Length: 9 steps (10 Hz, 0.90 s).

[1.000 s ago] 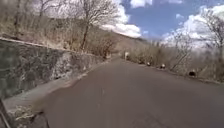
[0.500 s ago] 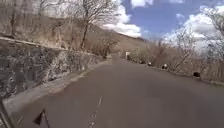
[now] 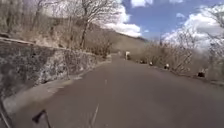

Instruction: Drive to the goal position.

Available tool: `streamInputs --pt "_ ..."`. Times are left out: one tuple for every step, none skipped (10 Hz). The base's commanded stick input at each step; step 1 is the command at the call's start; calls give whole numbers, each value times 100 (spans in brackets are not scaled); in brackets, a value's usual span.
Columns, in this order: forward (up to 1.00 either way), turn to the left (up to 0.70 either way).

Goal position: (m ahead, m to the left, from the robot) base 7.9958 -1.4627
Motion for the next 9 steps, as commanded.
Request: streamInputs --pt "70 0" --pt "70 0" --pt "70 0" --pt "70 0" --pt "70 0" --pt "70 0" --pt "70 0" --pt "70 0" --pt "70 0"
